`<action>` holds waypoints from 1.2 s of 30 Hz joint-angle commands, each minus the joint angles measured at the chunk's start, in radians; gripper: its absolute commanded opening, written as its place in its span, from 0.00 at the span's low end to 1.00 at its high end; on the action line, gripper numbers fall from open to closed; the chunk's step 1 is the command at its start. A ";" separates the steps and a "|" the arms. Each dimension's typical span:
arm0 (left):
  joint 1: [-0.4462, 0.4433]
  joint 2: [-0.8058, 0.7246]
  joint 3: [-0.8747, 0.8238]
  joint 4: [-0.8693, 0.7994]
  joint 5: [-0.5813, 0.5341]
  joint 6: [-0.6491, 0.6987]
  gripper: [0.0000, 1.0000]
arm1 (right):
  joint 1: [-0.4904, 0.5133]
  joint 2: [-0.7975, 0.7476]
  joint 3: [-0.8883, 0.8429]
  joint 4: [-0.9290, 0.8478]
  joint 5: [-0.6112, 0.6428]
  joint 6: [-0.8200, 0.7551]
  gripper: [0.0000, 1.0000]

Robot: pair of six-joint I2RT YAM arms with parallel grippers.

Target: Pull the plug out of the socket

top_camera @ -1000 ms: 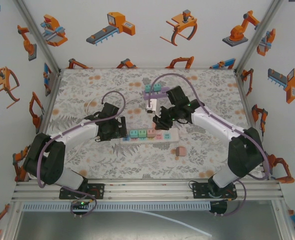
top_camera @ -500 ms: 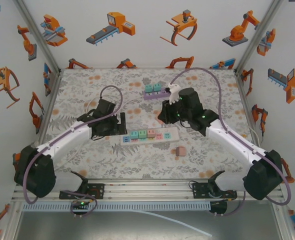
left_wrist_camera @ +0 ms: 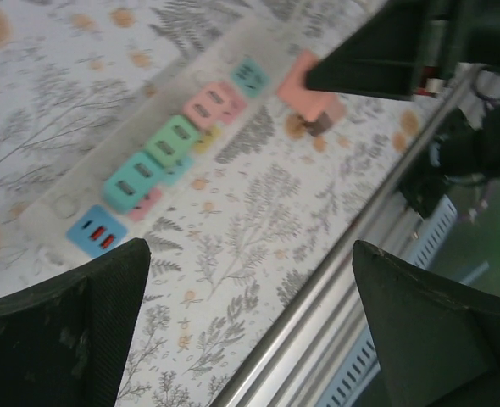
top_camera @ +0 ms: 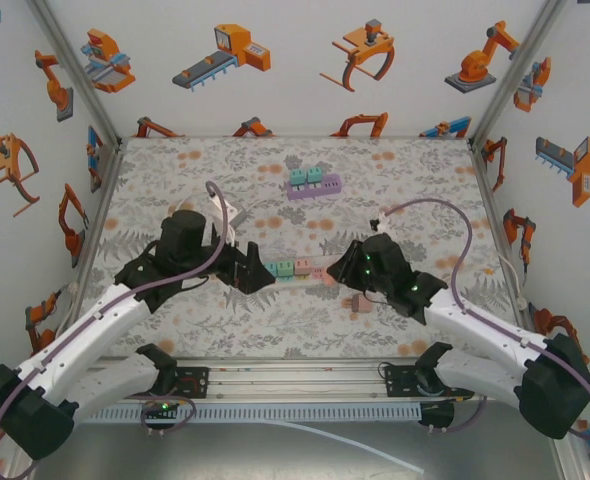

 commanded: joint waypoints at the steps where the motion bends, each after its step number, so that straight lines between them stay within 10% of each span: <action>1: -0.057 -0.021 -0.016 0.022 0.177 0.125 0.98 | 0.044 -0.027 -0.067 0.092 0.129 0.177 0.00; 36: -0.183 -0.011 -0.044 -0.014 0.007 0.181 0.97 | 0.162 0.086 -0.184 0.061 0.261 0.289 0.26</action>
